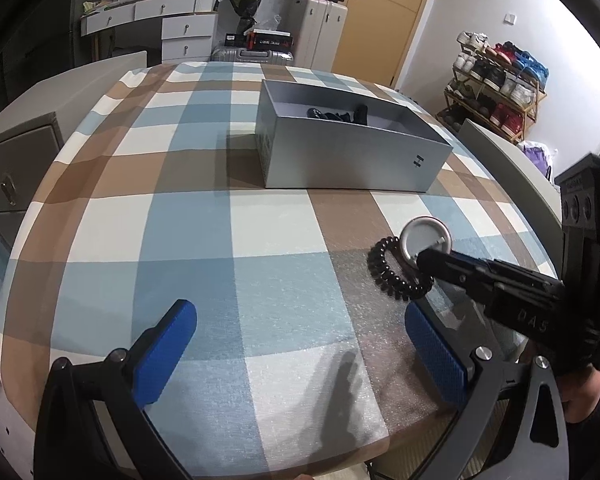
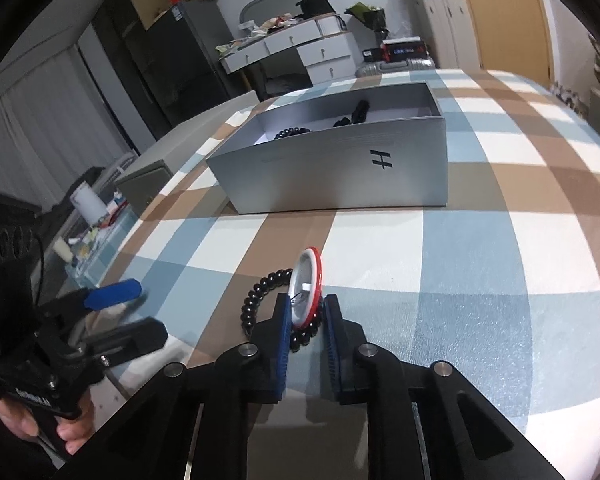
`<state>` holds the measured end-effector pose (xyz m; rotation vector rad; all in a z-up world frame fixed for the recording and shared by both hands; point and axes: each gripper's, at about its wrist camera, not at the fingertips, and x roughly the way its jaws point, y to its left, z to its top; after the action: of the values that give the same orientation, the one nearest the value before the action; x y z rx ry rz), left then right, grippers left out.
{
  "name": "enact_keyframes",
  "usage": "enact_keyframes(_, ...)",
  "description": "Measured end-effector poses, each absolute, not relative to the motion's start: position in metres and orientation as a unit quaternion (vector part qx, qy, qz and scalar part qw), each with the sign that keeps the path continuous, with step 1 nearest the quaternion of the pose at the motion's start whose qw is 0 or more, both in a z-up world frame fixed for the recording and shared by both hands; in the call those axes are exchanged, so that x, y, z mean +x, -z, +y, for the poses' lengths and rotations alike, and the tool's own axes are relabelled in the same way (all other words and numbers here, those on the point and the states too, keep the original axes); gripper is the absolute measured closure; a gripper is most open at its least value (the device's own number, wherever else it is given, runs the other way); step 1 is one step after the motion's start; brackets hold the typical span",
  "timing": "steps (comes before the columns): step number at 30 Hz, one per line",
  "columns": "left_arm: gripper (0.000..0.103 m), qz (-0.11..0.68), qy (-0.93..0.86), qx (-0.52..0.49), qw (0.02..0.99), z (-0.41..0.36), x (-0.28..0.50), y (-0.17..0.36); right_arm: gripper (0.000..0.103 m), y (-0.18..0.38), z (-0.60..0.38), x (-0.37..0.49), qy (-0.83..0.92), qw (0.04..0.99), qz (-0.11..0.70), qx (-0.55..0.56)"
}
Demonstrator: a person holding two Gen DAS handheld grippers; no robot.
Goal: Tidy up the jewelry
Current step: 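Grasp the black beaded bracelet with the left tool while the right tool holds the badge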
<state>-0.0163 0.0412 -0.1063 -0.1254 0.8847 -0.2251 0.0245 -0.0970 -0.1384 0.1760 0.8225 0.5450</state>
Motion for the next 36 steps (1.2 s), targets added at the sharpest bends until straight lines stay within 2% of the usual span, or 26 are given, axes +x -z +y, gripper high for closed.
enact_keyframes(5, 0.002, 0.428, 0.108, -0.056, 0.896, 0.039, -0.015, 0.107, 0.085, 0.139, -0.101, 0.03, -0.264, 0.873, 0.396, 0.104)
enact_keyframes(11, 0.002, 0.432, 0.103, -0.056, 0.894, 0.039, -0.012, 0.108, 0.098, 0.137, -0.112, 0.034, -0.278, 0.869, 0.382, 0.148)
enact_keyframes(22, 0.002, 0.435, 0.125, -0.027, 0.891, 0.015, 0.003, 0.102, 0.098, 0.122, -0.136, 0.028, -0.281, 0.879, 0.336, 0.185)
enact_keyframes(36, 0.002, 0.495, 0.148, 0.034, 0.856, -0.032, 0.039, 0.116, 0.098, 0.115, -0.176, 0.01, -0.242, 0.906, 0.312, 0.153)
